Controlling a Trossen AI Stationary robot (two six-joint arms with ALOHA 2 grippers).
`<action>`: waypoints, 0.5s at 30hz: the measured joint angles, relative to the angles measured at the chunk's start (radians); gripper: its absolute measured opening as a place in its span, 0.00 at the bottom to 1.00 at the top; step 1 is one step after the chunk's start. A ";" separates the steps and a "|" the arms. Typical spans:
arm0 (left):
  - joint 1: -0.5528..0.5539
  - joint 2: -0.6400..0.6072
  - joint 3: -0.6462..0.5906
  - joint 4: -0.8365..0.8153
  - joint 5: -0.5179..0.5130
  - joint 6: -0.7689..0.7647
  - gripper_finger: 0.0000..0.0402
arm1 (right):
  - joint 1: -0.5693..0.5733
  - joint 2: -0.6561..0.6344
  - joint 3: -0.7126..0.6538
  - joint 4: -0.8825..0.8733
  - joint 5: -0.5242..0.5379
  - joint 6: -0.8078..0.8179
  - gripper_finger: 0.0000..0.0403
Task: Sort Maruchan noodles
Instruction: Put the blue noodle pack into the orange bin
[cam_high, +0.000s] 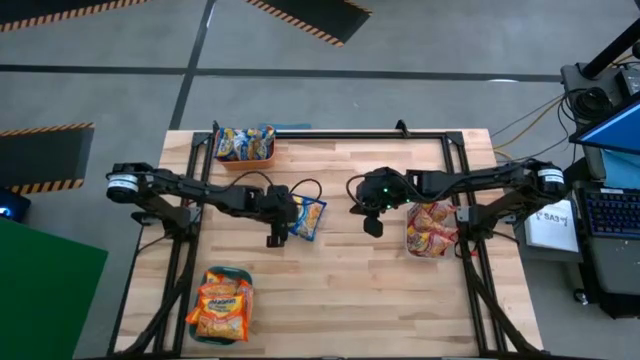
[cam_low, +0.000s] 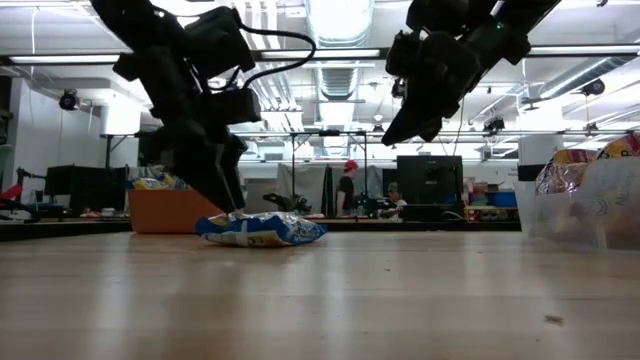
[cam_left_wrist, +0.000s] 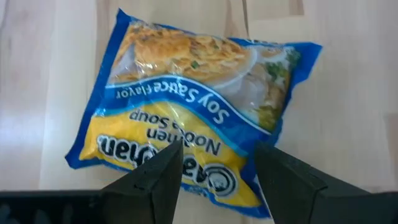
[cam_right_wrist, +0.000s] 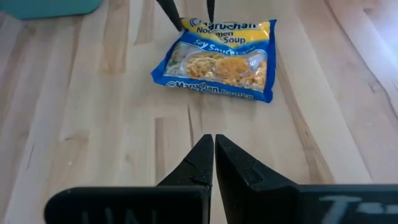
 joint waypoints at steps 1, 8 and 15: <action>-0.004 -0.001 0.009 -0.022 0.002 -0.004 0.45 | 0.000 0.000 0.000 0.002 0.000 -0.003 0.02; -0.037 -0.004 0.050 -0.137 0.003 -0.026 0.45 | 0.000 0.000 0.000 0.020 0.001 -0.020 0.02; -0.040 0.016 0.016 -0.015 -0.049 -0.022 0.45 | 0.003 0.001 -0.008 0.045 0.008 -0.031 0.02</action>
